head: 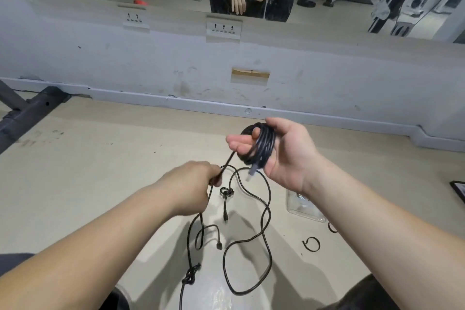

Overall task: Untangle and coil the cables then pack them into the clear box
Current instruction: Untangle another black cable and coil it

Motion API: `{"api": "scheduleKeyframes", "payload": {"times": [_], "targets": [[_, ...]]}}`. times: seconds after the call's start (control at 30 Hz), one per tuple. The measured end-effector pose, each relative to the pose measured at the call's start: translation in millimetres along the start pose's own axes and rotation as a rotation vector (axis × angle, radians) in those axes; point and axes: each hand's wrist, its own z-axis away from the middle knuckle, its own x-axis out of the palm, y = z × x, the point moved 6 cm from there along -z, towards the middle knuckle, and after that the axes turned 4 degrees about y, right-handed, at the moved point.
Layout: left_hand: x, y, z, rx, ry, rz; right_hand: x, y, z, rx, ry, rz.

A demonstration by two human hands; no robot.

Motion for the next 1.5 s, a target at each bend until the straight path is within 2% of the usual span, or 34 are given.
{"api": "scheduleKeyframes", "payload": {"times": [0.07, 0.13, 0.23, 0.3, 0.43, 0.53, 0.6, 0.7, 0.8, 0.9, 1.0, 1.17, 1.23, 1.33, 1.37, 1.43, 1.5], "targets": [[13.4, 16.3, 2.5, 0.043, -0.057, 0.082, -5.1, -1.5, -5.1, -0.036, 0.039, -0.11], [19.6, 30.3, 3.6, 0.088, -0.079, 0.145, -9.4, 3.3, -10.1, -0.074, 0.081, -0.031], [15.6, 36.5, 0.1, 0.144, -0.035, 0.16, -14.9, 6.7, -13.7, -0.199, 0.207, 0.304], [11.6, 37.3, -1.1, 0.142, 0.008, 0.211, -15.6, -1.7, -10.9, -0.341, 0.3, 0.618], [19.8, 41.6, 3.2, 0.049, -0.016, 0.535, -18.2, -20.1, -2.8, -0.615, 0.437, 1.165], [13.8, 47.9, 8.3, 0.113, -0.012, 0.609, -23.5, -22.5, -3.7, -0.63, 0.468, 1.422], [-6.2, 47.1, 8.1, 0.157, 0.114, 0.667, -26.3, -19.9, -6.0, -0.561, 0.445, 1.498], [-42.0, 26.8, 6.8, 0.073, 0.367, 0.748, -21.3, -6.4, -4.9, -0.45, 0.288, 1.4], [-60.4, 5.3, 7.2, 0.022, 0.503, 0.706, -8.0, 9.7, -1.4, -0.285, 0.034, 1.134], [-58.2, 1.7, 5.8, 0.01, 0.482, 0.782, 7.5, 18.8, 5.3, -0.108, -0.16, 0.852], [-42.5, 4.7, 2.4, -0.046, 0.332, 0.883, 15.2, 21.7, 10.4, 0.015, -0.218, 0.586], [-28.0, 14.3, -3.1, -0.06, 0.192, 0.979, 18.8, 15.0, 11.4, 0.095, -0.179, 0.155], [-20.4, 16.7, -3.6, -0.092, 0.124, 0.987, 14.4, 4.1, 7.8, 0.046, -0.112, 0.003], [-4.2, 23.5, -0.6, -0.129, 0.009, 0.927, 1.1, -10.2, -0.7, -0.078, 0.028, -0.081], [1.2, 26.1, 1.4, -0.131, -0.036, 0.899, -5.1, -13.4, -3.5, -0.135, 0.1, -0.036], [8.5, 29.4, 4.5, -0.132, -0.097, 0.829, -18.6, -20.3, -6.0, -0.286, 0.286, 0.224], [7.9, 31.3, 4.9, -0.118, -0.082, 0.776, -23.6, -23.6, -4.8, -0.409, 0.415, 0.471]]}}
